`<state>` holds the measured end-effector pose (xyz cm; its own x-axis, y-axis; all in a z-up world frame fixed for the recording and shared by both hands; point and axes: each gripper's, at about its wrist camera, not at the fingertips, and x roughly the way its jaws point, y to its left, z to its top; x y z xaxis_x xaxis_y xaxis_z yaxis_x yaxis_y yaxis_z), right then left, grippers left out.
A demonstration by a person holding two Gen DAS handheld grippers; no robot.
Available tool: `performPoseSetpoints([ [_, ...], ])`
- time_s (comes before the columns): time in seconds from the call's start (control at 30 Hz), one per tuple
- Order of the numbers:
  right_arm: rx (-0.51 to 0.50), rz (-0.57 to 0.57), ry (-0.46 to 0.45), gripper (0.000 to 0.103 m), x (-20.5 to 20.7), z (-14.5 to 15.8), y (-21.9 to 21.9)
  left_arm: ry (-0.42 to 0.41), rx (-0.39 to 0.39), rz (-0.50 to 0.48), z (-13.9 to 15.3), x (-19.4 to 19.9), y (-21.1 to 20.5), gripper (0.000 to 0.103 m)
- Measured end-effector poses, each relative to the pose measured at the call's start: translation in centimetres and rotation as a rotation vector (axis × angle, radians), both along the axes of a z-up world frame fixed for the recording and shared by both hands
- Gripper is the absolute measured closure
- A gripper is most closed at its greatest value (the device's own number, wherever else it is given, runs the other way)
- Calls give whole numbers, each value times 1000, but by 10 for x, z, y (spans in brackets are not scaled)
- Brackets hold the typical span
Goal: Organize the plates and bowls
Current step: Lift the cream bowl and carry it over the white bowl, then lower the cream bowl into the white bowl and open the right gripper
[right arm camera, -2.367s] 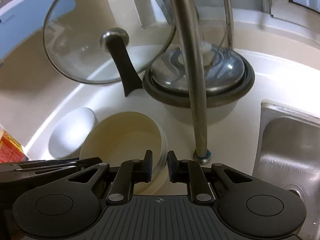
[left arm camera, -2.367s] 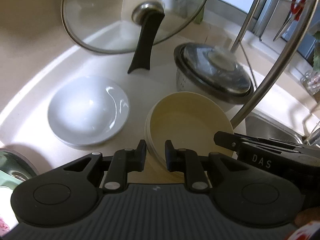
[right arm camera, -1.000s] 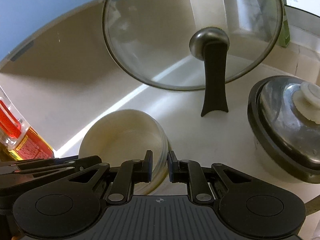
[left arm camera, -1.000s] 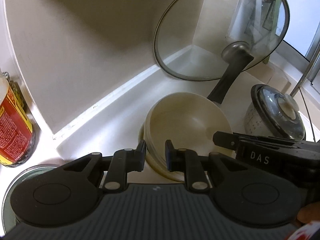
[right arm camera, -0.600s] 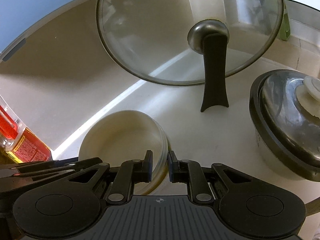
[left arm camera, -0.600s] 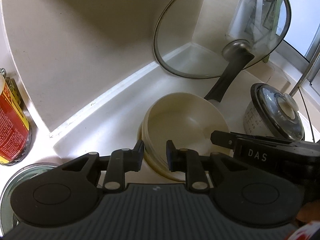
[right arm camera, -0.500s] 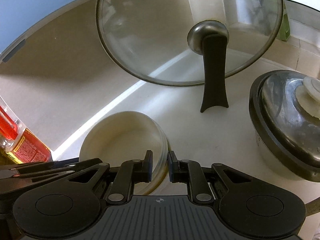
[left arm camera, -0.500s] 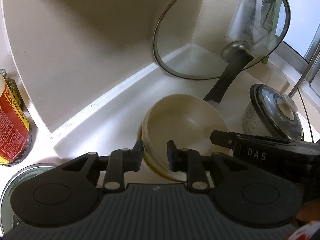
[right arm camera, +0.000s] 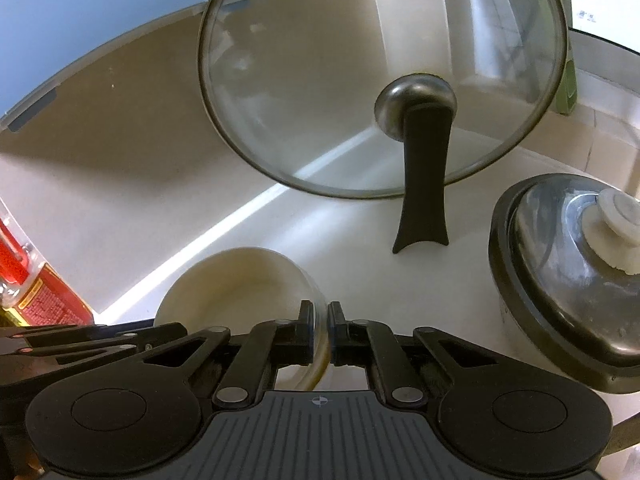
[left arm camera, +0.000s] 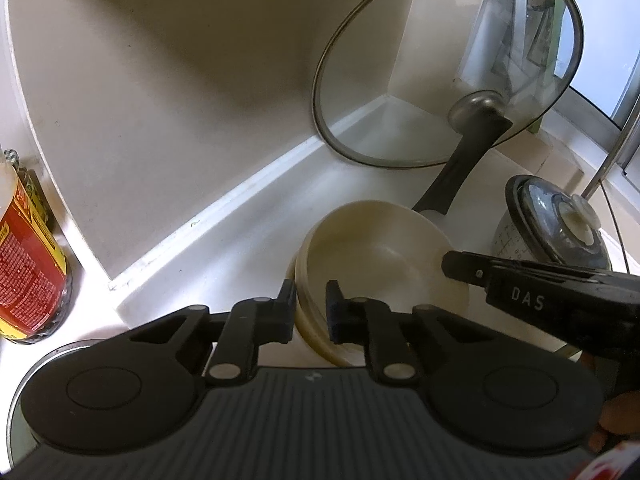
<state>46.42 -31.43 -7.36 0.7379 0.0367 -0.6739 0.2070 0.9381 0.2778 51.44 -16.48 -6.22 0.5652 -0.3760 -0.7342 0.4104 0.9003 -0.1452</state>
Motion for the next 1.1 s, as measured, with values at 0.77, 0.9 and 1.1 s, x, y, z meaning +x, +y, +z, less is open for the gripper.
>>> performPoseSetpoints([
  [0.77,-38,26,101,96,27,8,3,63,-26,-8,4,2,9,88],
  [0.9,-52,33,76,96,24,7,5,49,-21,-5,4,-1,8,86],
  [1.1,-23,32,36,75,18,11,2,6,-4,-5,10,-5,7,81],
])
